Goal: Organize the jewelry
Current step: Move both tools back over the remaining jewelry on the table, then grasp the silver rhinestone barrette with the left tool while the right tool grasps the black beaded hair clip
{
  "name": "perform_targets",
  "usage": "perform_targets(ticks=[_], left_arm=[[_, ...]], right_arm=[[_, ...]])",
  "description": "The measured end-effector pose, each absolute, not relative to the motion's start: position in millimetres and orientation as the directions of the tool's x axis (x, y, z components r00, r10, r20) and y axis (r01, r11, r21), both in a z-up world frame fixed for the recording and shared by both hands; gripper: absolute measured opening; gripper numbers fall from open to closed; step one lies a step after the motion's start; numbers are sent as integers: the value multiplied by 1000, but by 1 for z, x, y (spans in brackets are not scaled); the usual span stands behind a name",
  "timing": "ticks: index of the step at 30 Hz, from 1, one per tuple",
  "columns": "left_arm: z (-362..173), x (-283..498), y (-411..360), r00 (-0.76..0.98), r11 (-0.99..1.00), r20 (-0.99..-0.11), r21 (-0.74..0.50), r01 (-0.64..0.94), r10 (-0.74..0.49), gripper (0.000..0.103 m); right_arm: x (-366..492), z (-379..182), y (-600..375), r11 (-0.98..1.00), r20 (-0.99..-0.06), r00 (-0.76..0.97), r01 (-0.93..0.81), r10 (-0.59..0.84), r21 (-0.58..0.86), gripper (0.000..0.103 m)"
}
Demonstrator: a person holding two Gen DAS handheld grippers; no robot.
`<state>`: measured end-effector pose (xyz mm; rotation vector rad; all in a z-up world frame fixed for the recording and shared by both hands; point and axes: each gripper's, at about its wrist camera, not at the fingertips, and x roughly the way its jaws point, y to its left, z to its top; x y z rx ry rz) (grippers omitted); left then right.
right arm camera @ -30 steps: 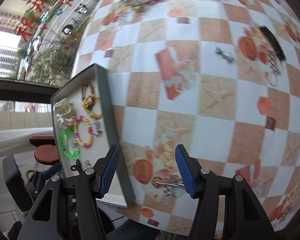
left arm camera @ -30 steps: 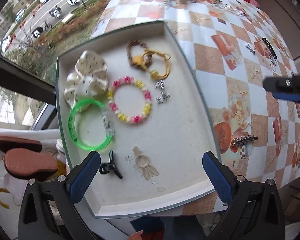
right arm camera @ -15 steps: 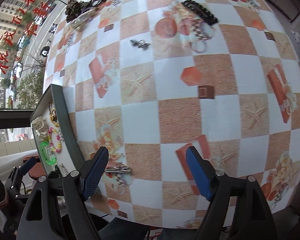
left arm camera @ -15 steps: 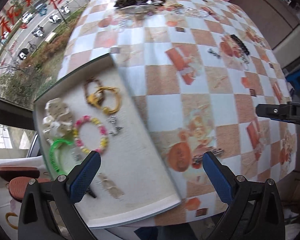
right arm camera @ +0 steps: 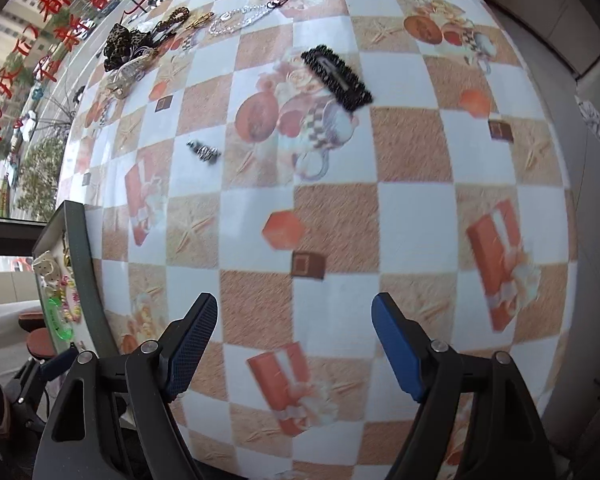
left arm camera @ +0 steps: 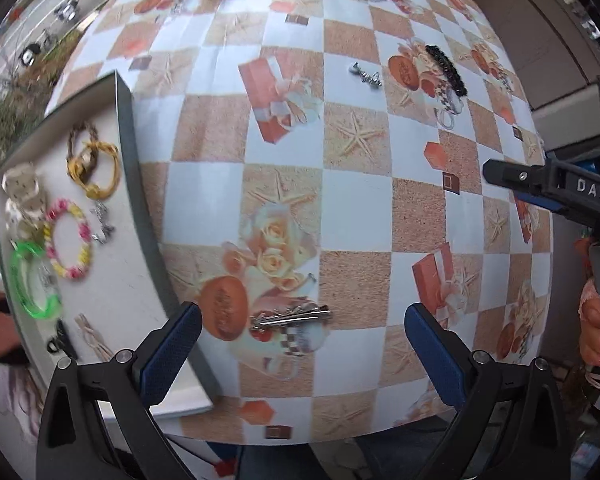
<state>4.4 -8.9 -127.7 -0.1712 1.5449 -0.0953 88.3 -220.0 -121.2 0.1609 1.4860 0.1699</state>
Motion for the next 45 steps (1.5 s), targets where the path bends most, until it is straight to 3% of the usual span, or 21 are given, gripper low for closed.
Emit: perform_targets(ticks=[15,17,20,22,25,33,36,38,40,42,44,45], left_arm=[[-173,-15,-11,-41,851,-978,-155,-502,-203,103],[-180,-19,-7,-51,818,-976,-147,-557,-210,93],[-193,-24,-2,-59,765,-973,-139,-629,-225,93],[-198,-25,1,-59,743,-972,-134,-655,-227,93],[-206,-28,3,-58,718,-972,-126,-685,-226,85],[-210,-27,8,-49,698,-979,-105,-709,-196,83],[-205,-21,11,-50,709,-984,-87,-700,-170,71],[-201,-10,15,-48,723,-987,-81,-686,-156,54],[-198,-6,16,-44,736,-988,-82,-672,-151,39],[-198,-3,16,-42,744,-985,-97,-661,-165,36],[-197,0,12,-45,756,-985,-99,-647,-168,23],[-198,1,10,-45,768,-984,-104,-632,-170,21]], right_arm=[[152,-139,-235,976,-983,113,-179,145,123,82],[155,-143,-236,975,-983,119,-190,142,117,82],[165,-147,-235,974,-982,131,-200,136,108,82],[175,-149,-235,973,-981,142,-207,129,98,82],[189,-152,-232,973,-980,164,-218,116,79,82],[222,-169,-217,971,-978,189,-234,87,41,80],[231,-171,-217,973,-976,206,-229,65,16,75],[235,-171,-213,971,-975,221,-240,33,-21,68],[236,-169,-208,965,-972,233,-261,37,-26,57],[234,-168,-204,958,-970,239,-285,38,-33,33],[233,-167,-197,950,-970,241,-308,25,-53,32],[232,-167,-194,948,-971,239,-313,27,-51,32]])
